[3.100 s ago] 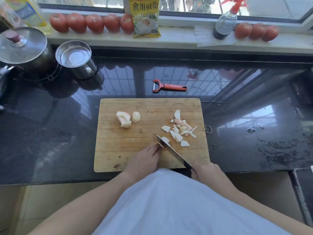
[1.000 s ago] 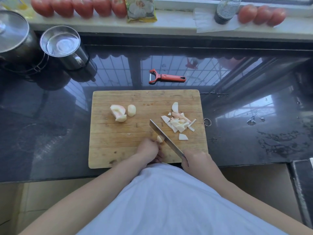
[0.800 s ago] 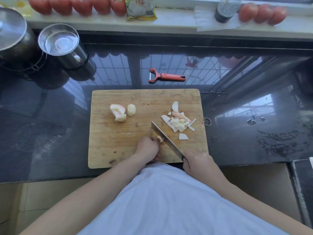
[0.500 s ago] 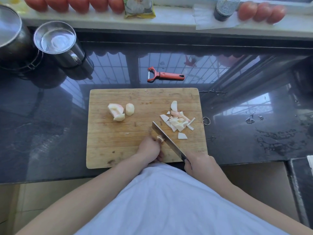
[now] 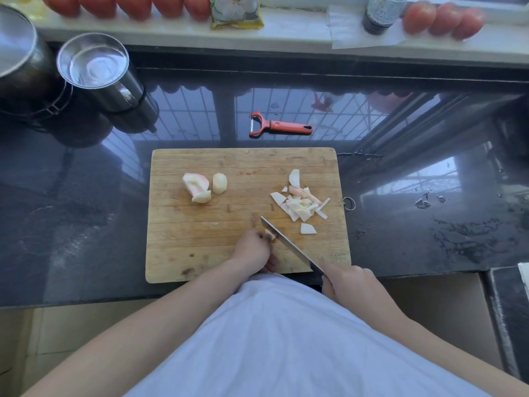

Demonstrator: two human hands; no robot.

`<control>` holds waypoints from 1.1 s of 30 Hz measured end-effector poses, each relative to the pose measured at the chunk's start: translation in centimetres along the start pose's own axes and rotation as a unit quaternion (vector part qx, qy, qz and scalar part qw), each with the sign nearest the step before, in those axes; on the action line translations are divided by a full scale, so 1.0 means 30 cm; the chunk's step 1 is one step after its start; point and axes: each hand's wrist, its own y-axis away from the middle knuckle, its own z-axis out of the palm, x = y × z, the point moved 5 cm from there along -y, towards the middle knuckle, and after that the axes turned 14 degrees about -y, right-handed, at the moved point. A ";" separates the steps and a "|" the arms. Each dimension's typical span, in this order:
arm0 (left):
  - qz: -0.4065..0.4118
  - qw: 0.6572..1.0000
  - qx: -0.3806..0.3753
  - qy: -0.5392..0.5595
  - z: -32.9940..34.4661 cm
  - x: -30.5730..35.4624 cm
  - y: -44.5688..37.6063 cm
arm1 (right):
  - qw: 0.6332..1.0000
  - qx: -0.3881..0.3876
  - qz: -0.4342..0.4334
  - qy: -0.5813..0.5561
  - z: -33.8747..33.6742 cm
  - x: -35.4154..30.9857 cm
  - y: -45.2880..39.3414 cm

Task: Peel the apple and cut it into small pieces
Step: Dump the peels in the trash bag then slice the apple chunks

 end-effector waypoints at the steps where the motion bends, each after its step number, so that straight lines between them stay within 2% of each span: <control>1: -0.001 1.000 0.000 0.001 -0.002 0.001 0.002 | 1.000 -0.004 -0.002 0.006 0.001 0.002 -0.002; 11: -0.025 1.000 0.001 0.005 -0.013 0.007 0.014 | 0.995 -0.083 0.019 0.057 0.030 -0.067 -0.119; 16: -0.036 0.999 0.004 0.001 -0.011 0.004 0.017 | 0.999 -0.018 0.006 -0.042 0.030 -0.118 -0.193; 21: -0.017 0.999 0.011 -0.047 -0.021 0.009 0.021 | 0.995 0.009 -0.020 -0.095 -0.009 -0.075 -0.093; 33: 0.003 0.998 0.023 -0.059 -0.027 0.026 0.027 | 0.999 -0.044 0.021 -0.003 0.011 -0.026 -0.035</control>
